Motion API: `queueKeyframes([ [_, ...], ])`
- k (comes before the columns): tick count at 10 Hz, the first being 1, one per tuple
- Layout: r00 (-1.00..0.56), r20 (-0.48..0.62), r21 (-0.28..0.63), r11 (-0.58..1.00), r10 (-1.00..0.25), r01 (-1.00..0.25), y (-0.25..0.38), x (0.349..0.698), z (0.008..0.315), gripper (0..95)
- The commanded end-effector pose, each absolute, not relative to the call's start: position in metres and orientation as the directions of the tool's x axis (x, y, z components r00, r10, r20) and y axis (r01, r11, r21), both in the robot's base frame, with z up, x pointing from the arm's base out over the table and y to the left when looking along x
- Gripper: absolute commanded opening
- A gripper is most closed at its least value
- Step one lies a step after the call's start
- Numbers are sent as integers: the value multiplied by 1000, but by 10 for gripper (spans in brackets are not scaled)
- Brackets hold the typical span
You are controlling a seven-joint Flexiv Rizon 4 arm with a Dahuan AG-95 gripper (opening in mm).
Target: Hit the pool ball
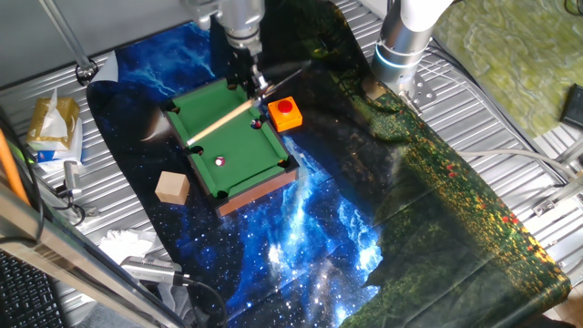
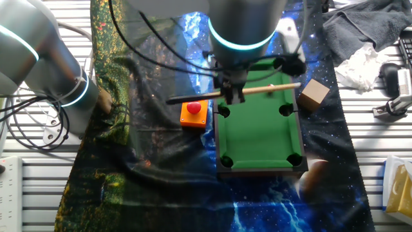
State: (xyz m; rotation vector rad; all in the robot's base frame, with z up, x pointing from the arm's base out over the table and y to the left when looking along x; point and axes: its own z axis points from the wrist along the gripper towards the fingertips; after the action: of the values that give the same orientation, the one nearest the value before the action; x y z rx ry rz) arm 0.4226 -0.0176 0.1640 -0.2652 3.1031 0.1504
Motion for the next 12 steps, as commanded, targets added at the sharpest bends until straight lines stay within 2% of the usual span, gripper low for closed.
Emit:
queueKeyframes([
  [1,-986,-25,78,983,-165,-167,-6,432,166,0],
  [5,-984,-22,60,982,-177,-178,21,459,174,0],
  [12,-978,-44,45,977,-205,-207,34,457,171,0],
])
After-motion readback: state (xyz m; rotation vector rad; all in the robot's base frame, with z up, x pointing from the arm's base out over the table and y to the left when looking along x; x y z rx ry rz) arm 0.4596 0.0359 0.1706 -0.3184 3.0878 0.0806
